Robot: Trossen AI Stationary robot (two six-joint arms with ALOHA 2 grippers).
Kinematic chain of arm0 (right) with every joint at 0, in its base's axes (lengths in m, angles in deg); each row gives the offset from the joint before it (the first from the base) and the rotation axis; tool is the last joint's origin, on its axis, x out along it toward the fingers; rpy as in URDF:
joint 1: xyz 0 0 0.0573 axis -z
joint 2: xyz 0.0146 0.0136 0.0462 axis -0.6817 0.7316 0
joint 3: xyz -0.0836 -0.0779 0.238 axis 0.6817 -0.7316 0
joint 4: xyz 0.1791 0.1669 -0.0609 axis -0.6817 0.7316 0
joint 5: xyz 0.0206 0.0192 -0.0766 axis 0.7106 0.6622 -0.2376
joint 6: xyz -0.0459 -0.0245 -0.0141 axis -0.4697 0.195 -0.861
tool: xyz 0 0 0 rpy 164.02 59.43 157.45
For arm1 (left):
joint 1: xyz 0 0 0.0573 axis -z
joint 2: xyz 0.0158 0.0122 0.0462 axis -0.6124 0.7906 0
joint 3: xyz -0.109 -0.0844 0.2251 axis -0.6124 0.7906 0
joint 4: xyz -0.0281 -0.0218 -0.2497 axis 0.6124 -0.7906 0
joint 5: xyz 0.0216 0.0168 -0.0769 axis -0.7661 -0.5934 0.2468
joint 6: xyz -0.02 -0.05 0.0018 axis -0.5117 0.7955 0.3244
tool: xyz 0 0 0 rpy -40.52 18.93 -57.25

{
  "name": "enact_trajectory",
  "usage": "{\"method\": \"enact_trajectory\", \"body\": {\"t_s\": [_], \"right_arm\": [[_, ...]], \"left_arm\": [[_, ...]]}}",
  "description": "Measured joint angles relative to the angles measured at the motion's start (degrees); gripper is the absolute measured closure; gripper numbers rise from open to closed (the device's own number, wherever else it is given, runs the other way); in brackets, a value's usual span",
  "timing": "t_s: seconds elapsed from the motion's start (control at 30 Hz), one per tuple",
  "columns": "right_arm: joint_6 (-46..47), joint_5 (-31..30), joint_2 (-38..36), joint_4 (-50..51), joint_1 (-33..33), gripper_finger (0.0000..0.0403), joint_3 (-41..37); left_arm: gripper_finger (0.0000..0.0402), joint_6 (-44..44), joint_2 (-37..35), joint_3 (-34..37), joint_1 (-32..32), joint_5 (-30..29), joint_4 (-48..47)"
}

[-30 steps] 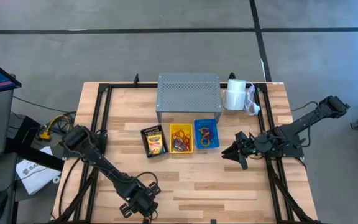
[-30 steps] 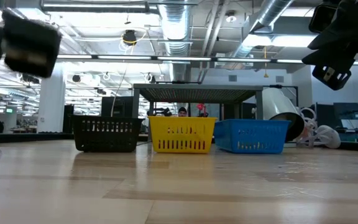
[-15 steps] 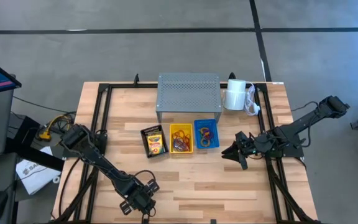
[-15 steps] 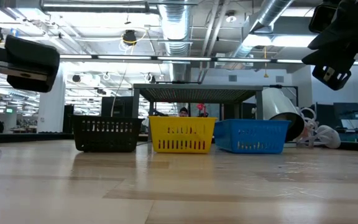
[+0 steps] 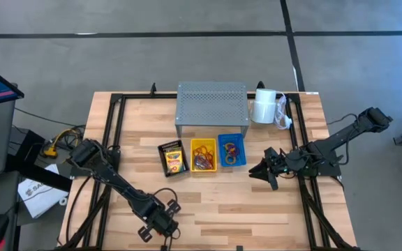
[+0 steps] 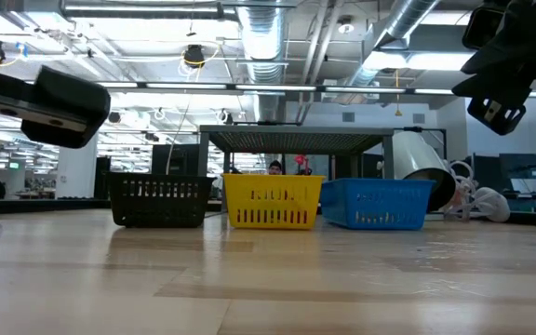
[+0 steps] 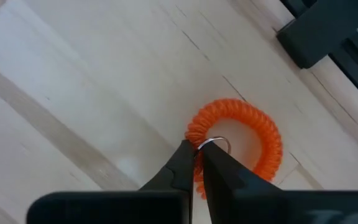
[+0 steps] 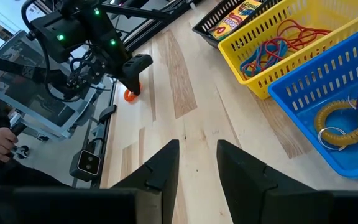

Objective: Pick & Place Office Desk Supplies
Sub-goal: Put the orange spring keychain into the blue basket

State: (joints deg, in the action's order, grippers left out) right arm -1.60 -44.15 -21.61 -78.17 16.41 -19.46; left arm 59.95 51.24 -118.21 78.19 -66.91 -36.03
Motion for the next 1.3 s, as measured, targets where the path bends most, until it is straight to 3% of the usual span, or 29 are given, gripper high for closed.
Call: {"method": "enact_trajectory", "body": {"t_s": [0.27, 0.6, 0.77, 0.87, 1.13, 1.3], "right_arm": [[0.0, 0.0, 0.0, 0.0, 0.0, 0.0297, 0.0], [0.0, 0.0, 0.0, 0.0, 0.0, 0.0297, 0.0], [0.0, 0.0, 0.0, 0.0, 0.0, 0.0297, 0.0], [0.0, 0.0, 0.0, 0.1, 0.0, 0.0297, 0.0], [0.0, -0.4, 0.0, -0.8, 0.2, 0.0297, 0.0], [4.8, -8.2, 0.0, -7.9, 1.6, 0.0297, 0.0]], "left_arm": [[0.0396, 2.1, -3.5, 0.5, -0.1, -3.4, -2.1], [0.0396, 17.8, -14.4, 0.3, -4.1, -11.0, -1.9], [0.0396, 25.9, -20.8, 0.3, -5.6, -18.4, 3.3], [0.0396, 26.5, -23.3, 0.3, -5.8, -22.2, 8.5], [0.0396, 26.4, -24.9, 0.2, -8.0, -23.3, 18.3], [0.0396, 26.3, -24.5, 0.2, -9.9, -24.8, 24.8]]}}
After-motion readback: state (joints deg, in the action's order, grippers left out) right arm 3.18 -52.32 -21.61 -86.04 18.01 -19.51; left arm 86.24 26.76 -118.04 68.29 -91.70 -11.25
